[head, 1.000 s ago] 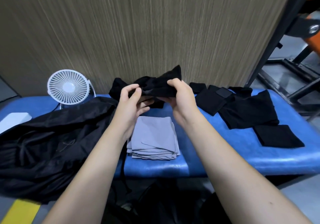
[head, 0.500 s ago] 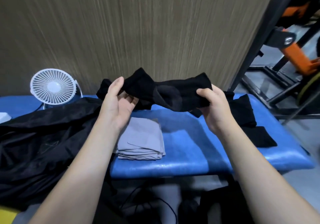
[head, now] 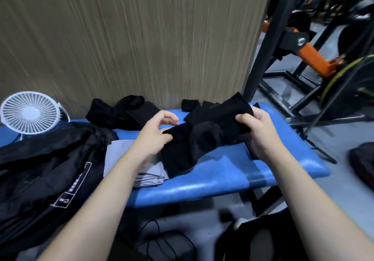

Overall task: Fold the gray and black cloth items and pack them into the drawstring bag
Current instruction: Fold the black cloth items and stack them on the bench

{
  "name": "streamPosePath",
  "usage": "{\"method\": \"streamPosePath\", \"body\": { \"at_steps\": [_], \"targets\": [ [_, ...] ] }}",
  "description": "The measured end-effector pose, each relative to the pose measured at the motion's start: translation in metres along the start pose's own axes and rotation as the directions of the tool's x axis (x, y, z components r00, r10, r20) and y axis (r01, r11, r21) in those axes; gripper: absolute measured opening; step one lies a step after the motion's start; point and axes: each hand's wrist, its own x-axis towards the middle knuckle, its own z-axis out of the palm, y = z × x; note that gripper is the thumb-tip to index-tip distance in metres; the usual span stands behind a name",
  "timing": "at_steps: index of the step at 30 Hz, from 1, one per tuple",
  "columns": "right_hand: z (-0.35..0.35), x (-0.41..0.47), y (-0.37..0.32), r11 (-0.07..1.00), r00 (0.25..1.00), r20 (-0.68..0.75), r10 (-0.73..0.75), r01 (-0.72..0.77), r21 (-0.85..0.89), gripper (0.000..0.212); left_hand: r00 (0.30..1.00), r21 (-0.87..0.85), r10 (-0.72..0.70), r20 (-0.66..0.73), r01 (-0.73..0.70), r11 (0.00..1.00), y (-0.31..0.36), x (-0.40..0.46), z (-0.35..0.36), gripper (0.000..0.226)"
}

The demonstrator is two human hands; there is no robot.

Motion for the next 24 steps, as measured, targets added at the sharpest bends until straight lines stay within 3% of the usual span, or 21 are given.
{"method": "streamPosePath", "body": {
  "at_steps": [3, 6, 9, 10, 14, 17, 19, 22, 24],
  "targets": [
    [-0.018, -0.001, 0.0, 0.997, 0.999, -0.033, 0.035, -0.037, -0.068, 0.014, 0.99, 0.338, 0.126, -0.056, -0.1, 0.936, 0.0, 0.006, 0.011, 0.043],
    [-0.038, -0.002, 0.005, 0.956, 0.99, -0.069, 0.122, -0.136, -0.26, 0.012, 0.985, 0.416, 0.153, -0.078, -0.107, 0.903, 0.0, 0.008, 0.024, 0.027],
    [-0.056, -0.004, 0.012, 0.849, 0.964, -0.076, 0.255, -0.26, -0.459, 0.012, 0.995, 0.461, 0.089, -0.035, -0.062, 0.885, -0.003, 0.01, 0.033, 0.012],
    [-0.06, -0.006, 0.014, 0.804, 0.958, -0.08, 0.277, -0.277, -0.527, 0.01, 0.999, 0.487, 0.049, 0.003, -0.045, 0.872, -0.004, 0.011, 0.035, 0.013],
    [-0.072, -0.008, 0.026, 0.573, 0.951, -0.059, 0.305, -0.232, -0.786, 0.007, 0.976, 0.604, -0.07, 0.205, -0.07, 0.794, -0.01, 0.014, 0.046, 0.055],
    [-0.075, -0.009, 0.032, 0.423, 0.927, -0.05, 0.372, -0.218, -0.879, 0.014, 0.969, 0.699, -0.102, 0.224, -0.087, 0.709, -0.016, 0.009, 0.055, 0.063],
    [-0.075, -0.009, 0.033, 0.396, 0.926, -0.065, 0.371, -0.221, -0.891, 0.013, 0.976, 0.741, -0.068, 0.204, -0.109, 0.663, -0.019, 0.005, 0.063, 0.057],
    [-0.076, -0.007, 0.033, 0.35, 0.942, -0.143, 0.304, -0.25, -0.903, 0.026, 0.975, 0.859, 0.117, 0.189, -0.222, 0.462, -0.02, -0.005, 0.075, 0.044],
    [-0.077, -0.005, 0.032, 0.332, 0.944, -0.179, 0.278, -0.269, -0.904, 0.025, 0.96, 0.88, 0.182, 0.213, -0.27, 0.391, -0.022, -0.015, 0.08, 0.035]
  ]
}}
